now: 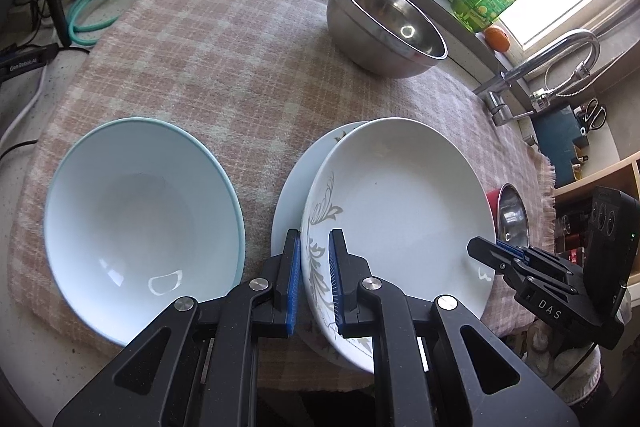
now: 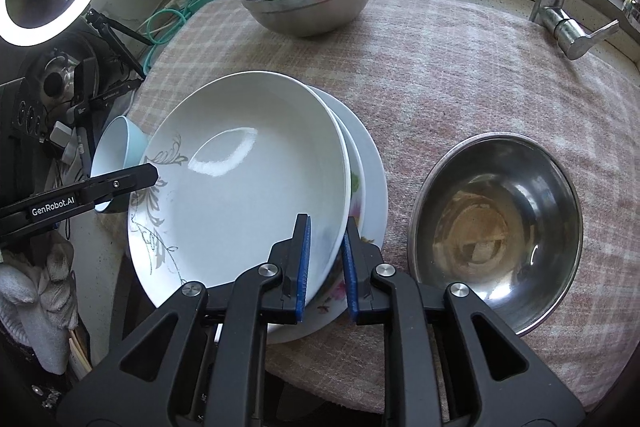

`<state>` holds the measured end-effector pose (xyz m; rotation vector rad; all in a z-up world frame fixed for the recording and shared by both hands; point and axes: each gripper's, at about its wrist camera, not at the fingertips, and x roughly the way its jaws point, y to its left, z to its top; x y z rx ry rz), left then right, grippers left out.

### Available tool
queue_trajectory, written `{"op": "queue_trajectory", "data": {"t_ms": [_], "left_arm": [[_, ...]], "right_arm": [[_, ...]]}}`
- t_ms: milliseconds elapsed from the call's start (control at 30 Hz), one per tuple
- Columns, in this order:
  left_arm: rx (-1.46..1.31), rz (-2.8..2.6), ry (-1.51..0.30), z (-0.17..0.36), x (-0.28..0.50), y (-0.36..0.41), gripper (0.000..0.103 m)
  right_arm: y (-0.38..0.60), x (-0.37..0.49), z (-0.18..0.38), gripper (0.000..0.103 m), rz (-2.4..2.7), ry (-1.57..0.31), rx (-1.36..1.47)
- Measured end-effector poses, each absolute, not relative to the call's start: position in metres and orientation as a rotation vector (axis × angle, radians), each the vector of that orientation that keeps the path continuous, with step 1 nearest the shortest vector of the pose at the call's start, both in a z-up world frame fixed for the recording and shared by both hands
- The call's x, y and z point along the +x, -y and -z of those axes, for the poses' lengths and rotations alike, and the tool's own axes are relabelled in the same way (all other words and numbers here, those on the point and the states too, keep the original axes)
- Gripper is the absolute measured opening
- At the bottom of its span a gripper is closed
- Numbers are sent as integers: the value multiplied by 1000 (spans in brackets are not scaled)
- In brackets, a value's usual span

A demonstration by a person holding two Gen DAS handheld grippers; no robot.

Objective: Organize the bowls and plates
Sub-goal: 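Lower the white leaf-pattern plate onto the pink-rose plate, then open the left gripper and lift it off the plate stack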

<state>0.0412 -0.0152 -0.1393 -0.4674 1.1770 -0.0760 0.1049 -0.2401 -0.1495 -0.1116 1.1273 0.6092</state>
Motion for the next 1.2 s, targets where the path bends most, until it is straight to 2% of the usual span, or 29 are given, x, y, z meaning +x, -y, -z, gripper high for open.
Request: {"op": "queue_trajectory", "data": {"t_ms": [67, 400, 467, 867, 1200], "left_arm": [[-466, 76, -1179, 139, 42, 15, 12], [-444, 85, -1182, 137, 44, 18, 12], [-440, 93, -1177, 135, 44, 19, 12], [-433, 83, -1171, 132, 47, 18, 12], [-435, 83, -1168, 131, 47, 16, 12]], "right_arm": [[240, 105, 149, 22, -617, -1132, -100], [247, 109, 147, 27, -620, -1139, -35], [249, 110, 147, 35, -620, -1141, -31], [249, 106, 147, 35, -625, -1142, -27], [240, 96, 147, 41, -628, -1138, -122]]}}
